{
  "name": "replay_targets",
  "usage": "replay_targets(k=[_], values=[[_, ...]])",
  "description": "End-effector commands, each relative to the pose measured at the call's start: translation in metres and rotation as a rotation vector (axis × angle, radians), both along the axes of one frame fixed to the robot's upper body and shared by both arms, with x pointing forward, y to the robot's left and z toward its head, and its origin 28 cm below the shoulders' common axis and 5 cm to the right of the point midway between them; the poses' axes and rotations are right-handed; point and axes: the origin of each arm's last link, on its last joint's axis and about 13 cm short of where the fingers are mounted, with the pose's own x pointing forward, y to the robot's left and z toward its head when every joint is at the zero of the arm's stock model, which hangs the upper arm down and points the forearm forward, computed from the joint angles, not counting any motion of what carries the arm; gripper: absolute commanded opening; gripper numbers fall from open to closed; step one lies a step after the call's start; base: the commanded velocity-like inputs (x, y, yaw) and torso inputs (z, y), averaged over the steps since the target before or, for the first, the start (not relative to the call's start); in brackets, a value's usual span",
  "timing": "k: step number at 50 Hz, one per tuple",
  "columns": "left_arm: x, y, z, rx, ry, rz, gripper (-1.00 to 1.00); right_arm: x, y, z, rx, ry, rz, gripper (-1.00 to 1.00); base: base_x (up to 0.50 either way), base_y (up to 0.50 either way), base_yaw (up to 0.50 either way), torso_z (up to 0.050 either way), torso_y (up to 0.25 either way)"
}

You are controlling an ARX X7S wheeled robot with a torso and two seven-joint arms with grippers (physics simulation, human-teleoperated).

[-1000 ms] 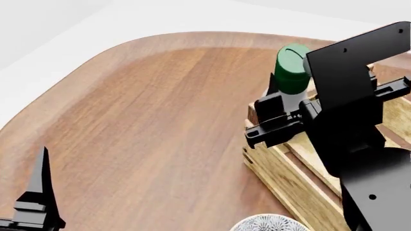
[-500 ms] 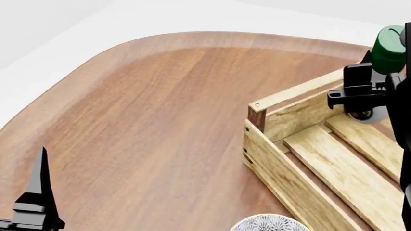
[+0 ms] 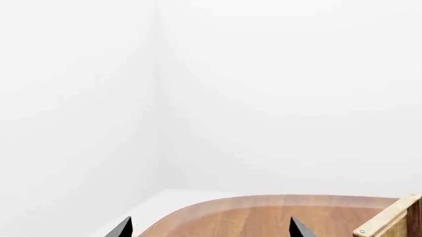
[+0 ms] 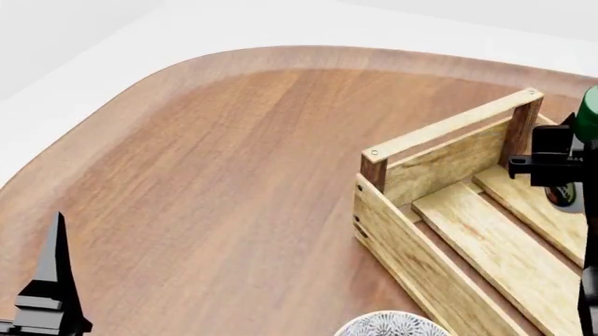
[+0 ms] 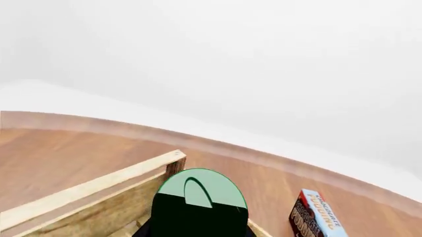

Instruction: Pick up the salad dressing and put it in the tray.

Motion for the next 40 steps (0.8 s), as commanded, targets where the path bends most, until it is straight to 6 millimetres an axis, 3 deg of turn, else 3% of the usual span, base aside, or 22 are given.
replay_targets(k=[1, 21, 40], values=[[0.000, 0.000, 0.000, 0.002, -0.001, -0.001, 1.00, 0.017, -0.004, -0.027, -0.007, 0.035, -0.056, -1.00, 0.00, 0.00, 0.00, 0.000, 0.000], [-0.001, 0.000, -0.001, -0.009, -0.003, -0.010, 1.00, 0.038, -0.002, -0.072, -0.003, 0.097, -0.097, -1.00, 0.00, 0.00, 0.00, 0.000, 0.001], [-0.002, 0.000, -0.002, -0.010, -0.003, -0.013, 1.00, 0.041, 0.004, -0.094, 0.032, 0.136, -0.104, -1.00, 0.00, 0.00, 0.00, 0.001, 0.001]])
